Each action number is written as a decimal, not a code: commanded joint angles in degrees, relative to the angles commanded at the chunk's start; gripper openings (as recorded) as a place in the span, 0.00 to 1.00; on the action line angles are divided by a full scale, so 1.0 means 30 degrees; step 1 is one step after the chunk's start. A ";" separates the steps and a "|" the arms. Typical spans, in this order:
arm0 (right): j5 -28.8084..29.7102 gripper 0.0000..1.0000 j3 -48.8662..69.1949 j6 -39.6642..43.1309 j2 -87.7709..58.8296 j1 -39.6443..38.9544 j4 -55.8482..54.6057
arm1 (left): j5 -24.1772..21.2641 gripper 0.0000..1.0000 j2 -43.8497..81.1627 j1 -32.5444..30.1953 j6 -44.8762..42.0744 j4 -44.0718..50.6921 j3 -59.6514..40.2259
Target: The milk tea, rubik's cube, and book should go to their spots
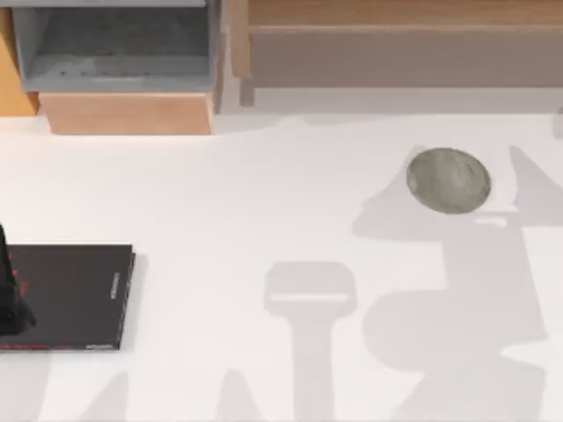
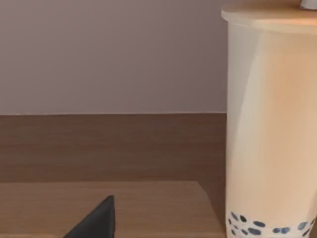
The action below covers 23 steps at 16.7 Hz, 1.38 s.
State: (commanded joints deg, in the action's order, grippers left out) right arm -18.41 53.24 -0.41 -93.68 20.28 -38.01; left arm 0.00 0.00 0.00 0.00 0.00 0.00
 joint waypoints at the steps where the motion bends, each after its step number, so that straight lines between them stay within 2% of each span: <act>1: -0.0270 1.00 0.0760 -0.0011 -0.1223 0.0289 -0.0560 | 0.0000 1.00 0.0000 0.0000 0.0000 0.0000 0.0000; 5: -0.1019 1.00 0.2886 -0.0035 -0.4095 0.1092 -0.2131 | 0.0000 1.00 0.0000 0.0000 0.0000 0.0000 0.0000; 13: -0.1047 1.00 0.3331 -0.0030 -0.4366 0.1115 -0.2087 | 0.0000 1.00 0.0000 0.0000 0.0000 0.0000 0.0000; 23: 0.0153 1.00 0.9731 0.0010 -0.8638 -0.0132 0.0132 | 0.0000 1.00 0.0000 0.0000 0.0000 0.0000 0.0000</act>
State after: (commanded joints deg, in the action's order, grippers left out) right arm -17.95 82.43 -0.38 -119.60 19.88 -37.61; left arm 0.00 0.00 0.00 0.00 0.00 0.00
